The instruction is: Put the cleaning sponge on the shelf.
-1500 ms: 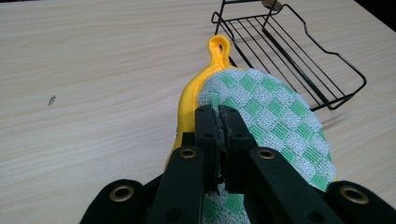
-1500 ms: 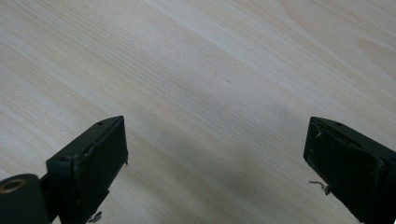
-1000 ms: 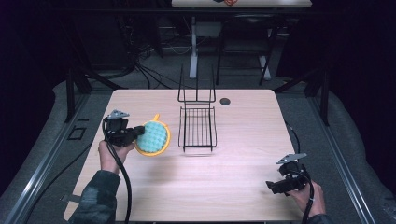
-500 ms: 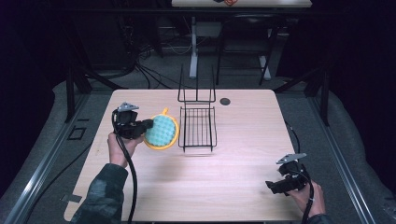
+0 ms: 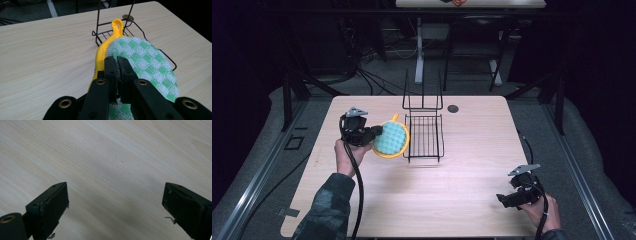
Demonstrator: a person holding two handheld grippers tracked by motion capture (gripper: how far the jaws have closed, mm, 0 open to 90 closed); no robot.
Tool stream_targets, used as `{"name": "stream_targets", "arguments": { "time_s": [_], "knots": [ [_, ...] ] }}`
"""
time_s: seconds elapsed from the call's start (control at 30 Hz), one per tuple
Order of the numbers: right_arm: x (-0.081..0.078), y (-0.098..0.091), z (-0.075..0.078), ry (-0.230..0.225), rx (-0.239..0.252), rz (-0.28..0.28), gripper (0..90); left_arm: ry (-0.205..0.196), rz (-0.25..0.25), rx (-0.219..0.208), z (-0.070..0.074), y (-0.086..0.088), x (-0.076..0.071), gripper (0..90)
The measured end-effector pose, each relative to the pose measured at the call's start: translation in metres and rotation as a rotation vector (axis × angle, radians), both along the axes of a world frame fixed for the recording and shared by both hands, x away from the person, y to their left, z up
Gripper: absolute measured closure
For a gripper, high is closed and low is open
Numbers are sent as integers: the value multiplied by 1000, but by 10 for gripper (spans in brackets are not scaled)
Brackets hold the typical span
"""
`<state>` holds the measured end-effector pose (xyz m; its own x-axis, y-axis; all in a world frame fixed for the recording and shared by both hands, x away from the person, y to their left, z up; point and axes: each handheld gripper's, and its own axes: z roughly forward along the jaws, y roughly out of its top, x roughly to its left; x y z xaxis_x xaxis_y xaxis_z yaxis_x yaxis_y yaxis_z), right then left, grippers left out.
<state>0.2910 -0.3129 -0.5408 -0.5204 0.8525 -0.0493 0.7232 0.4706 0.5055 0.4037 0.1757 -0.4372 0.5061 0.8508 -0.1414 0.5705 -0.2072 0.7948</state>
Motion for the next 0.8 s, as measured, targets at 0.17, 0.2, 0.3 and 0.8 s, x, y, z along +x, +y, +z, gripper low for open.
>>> {"name": "stream_targets", "arguments": {
  "time_s": [0.17, 0.2, 0.3, 0.8],
  "knots": [
    [0, 0, 0, 0, -4, 4, 64, -1, -7, -3, 0, -8, 4, 872],
    [0, 1, 0, 5, 1, 2, 65, -5, -6, -2, 0, -9, 4, 872],
    [0, 0, 0, 2, -6, 5, 65, -5, -8, -8, 0, -11, 6, 872],
    [0, 0, 0, 6, 2, 4, 65, -3, 2, -22, -6, -23, 15, 872]
  ]
}}
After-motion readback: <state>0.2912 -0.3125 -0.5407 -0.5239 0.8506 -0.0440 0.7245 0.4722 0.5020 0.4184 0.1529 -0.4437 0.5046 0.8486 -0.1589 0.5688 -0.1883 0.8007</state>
